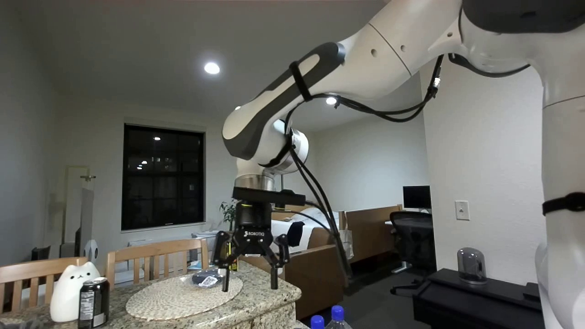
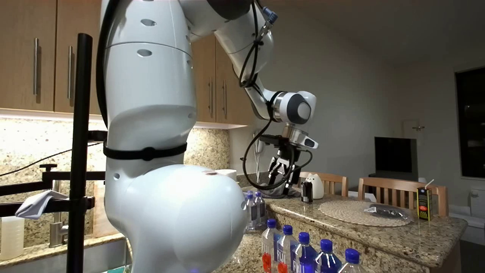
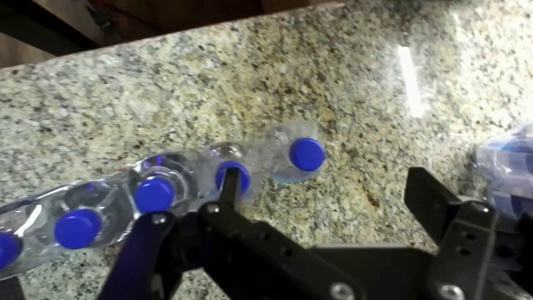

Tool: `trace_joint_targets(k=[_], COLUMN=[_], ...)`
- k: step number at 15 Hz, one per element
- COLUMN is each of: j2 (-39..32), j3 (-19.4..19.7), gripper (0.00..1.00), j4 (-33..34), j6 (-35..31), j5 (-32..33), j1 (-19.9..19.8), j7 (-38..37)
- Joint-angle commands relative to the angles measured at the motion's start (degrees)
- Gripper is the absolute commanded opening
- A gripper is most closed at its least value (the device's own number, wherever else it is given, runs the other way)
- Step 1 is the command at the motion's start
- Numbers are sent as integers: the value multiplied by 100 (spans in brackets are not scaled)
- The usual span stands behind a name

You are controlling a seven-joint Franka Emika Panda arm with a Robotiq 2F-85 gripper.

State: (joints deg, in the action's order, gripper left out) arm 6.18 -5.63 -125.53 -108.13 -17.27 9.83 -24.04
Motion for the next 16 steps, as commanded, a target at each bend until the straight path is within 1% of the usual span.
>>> trace_joint_targets(k=[1, 3, 5, 7, 8, 11, 15, 16], j2=[-196, -246, -279, -274, -250, -309, -424, -393], j3=[72, 50, 10, -57, -88, -149, -256, -220], gripper=[100, 100, 100, 100, 100, 100, 100, 100], j4=[346, 415, 444, 398, 346, 317, 318, 369], j6=[968, 1141, 1117, 835, 583, 93, -296, -93], j5=[788, 1406, 1968, 2546, 2721, 2746, 2522, 2587], j1=[-303, -358, -349, -304, -290, -274, -216, -261], j7=[712, 898, 1065, 1093, 1006, 942, 716, 874])
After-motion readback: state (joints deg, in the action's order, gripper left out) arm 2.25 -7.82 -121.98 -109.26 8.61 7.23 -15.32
